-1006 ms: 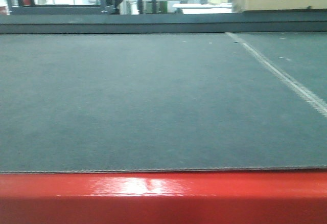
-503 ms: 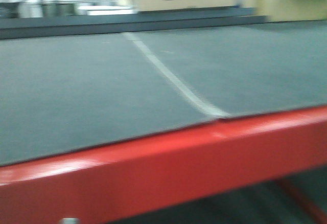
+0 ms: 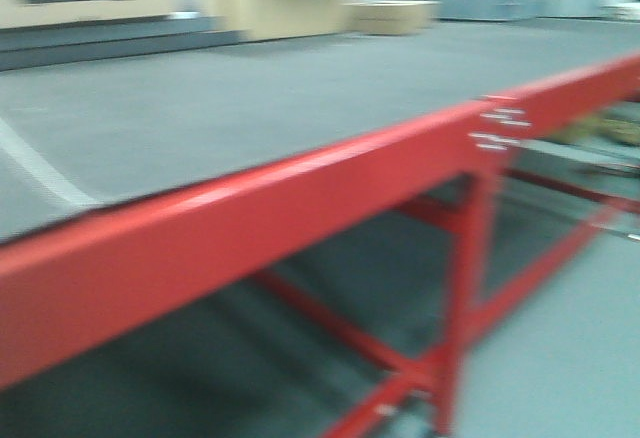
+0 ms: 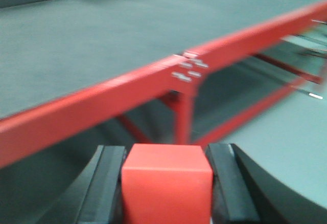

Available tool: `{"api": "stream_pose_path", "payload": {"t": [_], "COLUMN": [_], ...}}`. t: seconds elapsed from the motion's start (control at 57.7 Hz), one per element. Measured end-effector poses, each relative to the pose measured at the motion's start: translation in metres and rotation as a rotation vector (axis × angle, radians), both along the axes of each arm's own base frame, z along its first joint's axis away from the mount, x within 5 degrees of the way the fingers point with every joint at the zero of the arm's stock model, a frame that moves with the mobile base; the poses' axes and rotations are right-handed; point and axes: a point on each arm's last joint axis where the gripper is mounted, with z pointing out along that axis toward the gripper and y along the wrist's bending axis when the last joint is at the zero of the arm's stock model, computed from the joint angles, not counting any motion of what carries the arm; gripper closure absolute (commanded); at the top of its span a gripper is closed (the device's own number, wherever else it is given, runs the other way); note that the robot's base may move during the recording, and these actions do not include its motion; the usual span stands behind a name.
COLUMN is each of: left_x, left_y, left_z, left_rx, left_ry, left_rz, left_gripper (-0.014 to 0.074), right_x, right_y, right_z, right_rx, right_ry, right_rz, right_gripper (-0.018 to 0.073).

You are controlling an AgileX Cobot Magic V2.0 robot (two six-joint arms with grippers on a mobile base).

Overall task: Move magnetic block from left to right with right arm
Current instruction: 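Drive the base away from the first table holding the cube in the right gripper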

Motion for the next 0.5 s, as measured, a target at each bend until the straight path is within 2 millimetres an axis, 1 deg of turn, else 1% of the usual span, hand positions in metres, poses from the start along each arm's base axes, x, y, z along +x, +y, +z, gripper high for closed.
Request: {"api": "stream_pose_path", "payload": {"t": [0.503], "left_x": [0.0000], "left_y": [0.0000], "left_z": [0.0000], "left_rx": [0.000], "left_ry": [0.000], "left_rz": [0.000], "left_gripper": [0.0722], "right_x": [0.0000], "right_y": [0.0000], "right_z": [0.0000], "right_rx": [0.000], "right_ry": [0.000], "right_rz": [0.000], "right_gripper": [0.0335]}}
